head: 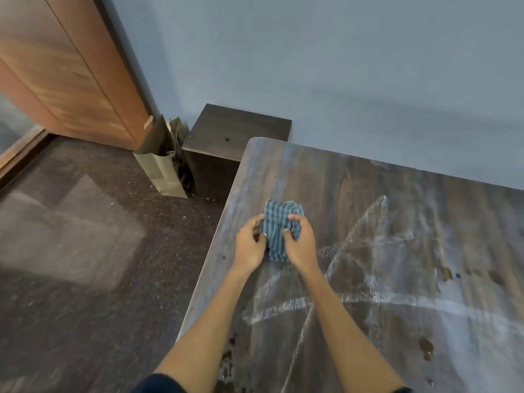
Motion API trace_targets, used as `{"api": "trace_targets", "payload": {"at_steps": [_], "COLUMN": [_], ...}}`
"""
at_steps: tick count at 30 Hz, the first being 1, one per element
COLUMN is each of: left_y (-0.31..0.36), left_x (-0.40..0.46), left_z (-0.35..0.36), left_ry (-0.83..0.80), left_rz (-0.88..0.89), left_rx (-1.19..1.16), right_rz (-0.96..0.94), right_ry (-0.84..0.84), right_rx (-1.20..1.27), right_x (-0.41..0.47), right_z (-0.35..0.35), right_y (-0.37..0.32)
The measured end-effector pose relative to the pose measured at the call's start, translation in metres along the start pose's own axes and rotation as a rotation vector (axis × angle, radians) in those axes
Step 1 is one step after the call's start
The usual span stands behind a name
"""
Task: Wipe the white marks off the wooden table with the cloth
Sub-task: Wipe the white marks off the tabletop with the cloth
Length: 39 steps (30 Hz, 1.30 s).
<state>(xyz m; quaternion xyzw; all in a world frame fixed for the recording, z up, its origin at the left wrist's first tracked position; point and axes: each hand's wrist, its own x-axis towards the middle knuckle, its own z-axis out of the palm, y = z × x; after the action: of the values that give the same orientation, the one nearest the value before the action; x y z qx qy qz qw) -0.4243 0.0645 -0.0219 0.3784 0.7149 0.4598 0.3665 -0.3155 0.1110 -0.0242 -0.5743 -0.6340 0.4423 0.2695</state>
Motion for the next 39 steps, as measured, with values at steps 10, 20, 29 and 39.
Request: {"api": "trace_targets", "payload": {"at_steps": [10, 20, 29, 39], "left_y": [-0.001, -0.038, -0.031, -0.025], "left_x": [0.14, 0.15, 0.142, 0.137], "left_z": [0.008, -0.008, -0.014, -0.018], "left_ry": [-0.012, 0.179, 0.373, 0.354], "left_rz": [0.133, 0.176, 0.122, 0.1], "left_rx": [0.224, 0.542, 0.164, 0.162], "right_rz": [-0.03, -0.124, -0.566, -0.189], "right_ry": [0.103, 0.104, -0.165, -0.001], "right_rx": [-0.621, -0.841, -0.89, -0.833], "right_x": [0.134, 0.237, 0.169, 0.258], "right_z": [0.047, 0.099, 0.067, 0.088], "right_y": [-0.019, -0.046, -0.006, -0.05]}}
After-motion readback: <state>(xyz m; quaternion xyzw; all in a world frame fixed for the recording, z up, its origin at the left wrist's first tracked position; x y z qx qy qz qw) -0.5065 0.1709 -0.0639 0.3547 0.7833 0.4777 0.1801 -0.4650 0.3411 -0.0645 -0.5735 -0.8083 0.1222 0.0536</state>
